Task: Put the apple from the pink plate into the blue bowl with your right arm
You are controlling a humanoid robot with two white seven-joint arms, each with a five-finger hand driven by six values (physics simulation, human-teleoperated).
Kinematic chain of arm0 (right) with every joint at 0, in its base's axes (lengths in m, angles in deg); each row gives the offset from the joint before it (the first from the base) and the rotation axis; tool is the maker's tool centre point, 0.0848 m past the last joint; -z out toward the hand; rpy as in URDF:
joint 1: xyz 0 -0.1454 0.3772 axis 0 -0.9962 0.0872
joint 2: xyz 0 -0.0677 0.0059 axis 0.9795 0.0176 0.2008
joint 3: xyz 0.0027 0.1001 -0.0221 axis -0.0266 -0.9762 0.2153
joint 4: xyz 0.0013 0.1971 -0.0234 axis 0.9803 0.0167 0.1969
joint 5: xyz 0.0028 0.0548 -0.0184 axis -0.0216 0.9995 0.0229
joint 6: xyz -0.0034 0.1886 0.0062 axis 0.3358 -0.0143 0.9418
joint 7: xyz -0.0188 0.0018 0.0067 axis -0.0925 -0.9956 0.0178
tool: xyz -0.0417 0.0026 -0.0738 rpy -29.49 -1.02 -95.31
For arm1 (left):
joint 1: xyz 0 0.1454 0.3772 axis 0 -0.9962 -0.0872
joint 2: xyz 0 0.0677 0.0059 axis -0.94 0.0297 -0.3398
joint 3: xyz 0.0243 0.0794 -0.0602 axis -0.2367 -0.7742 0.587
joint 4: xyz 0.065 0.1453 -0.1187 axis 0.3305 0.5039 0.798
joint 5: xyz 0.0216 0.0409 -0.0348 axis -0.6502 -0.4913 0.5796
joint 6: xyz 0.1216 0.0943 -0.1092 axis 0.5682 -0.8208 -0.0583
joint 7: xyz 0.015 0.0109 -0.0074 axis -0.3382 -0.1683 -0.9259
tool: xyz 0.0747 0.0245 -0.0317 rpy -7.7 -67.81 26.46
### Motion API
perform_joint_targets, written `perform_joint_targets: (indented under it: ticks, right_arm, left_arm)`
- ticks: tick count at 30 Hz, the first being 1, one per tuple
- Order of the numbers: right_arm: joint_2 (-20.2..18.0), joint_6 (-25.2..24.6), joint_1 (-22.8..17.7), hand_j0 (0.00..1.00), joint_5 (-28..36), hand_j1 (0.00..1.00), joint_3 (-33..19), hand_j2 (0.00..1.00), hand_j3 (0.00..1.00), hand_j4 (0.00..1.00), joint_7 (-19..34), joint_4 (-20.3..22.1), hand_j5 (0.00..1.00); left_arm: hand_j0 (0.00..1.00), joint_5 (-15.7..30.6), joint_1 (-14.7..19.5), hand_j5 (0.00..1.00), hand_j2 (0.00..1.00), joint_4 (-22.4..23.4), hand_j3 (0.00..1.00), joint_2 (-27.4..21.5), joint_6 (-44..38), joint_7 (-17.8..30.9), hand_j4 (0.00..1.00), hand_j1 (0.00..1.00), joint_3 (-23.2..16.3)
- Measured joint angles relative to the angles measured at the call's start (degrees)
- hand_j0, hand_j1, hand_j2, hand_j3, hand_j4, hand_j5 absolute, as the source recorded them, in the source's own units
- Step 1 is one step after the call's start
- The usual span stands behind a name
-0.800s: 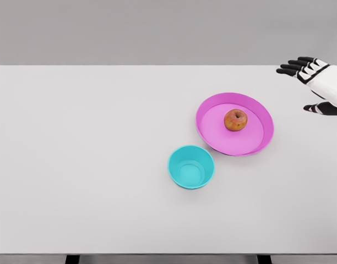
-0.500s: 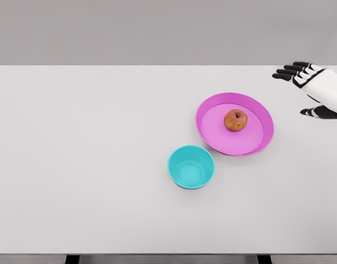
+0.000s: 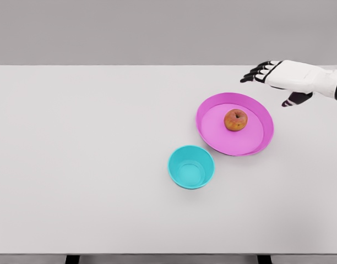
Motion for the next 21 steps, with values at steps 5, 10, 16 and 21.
perform_joint_targets:
  ticks: [5,10,16,21]
  right_arm:
    - [3.7,0.0,1.1,1.0,-0.1,1.0,4.5,1.0,1.0,1.0,1.3,-2.4,1.0]
    - [5.8,0.1,2.7,1.0,-0.1,1.0,7.2,1.0,1.0,1.0,1.5,-5.7,1.0]
    - [6.8,0.1,2.6,1.0,-0.2,1.0,9.1,1.0,1.0,1.0,1.6,-6.9,1.0]
    - [7.6,0.0,2.6,1.0,-0.1,1.0,10.4,1.0,1.0,1.0,1.6,-7.8,1.0]
  left_arm:
    - [1.0,0.0,-0.1,1.0,1.0,0.0,1.0,0.0,0.0,0.0,1.0,1.0,0.0]
    - [1.0,0.0,-0.1,1.0,1.0,0.0,1.0,0.0,0.0,0.0,1.0,1.0,0.0]
    - [1.0,0.0,-0.1,1.0,1.0,0.0,1.0,0.0,0.0,0.0,1.0,1.0,0.0]
    - [1.0,0.0,-0.1,1.0,1.0,0.0,1.0,0.0,0.0,0.0,1.0,1.0,0.0]
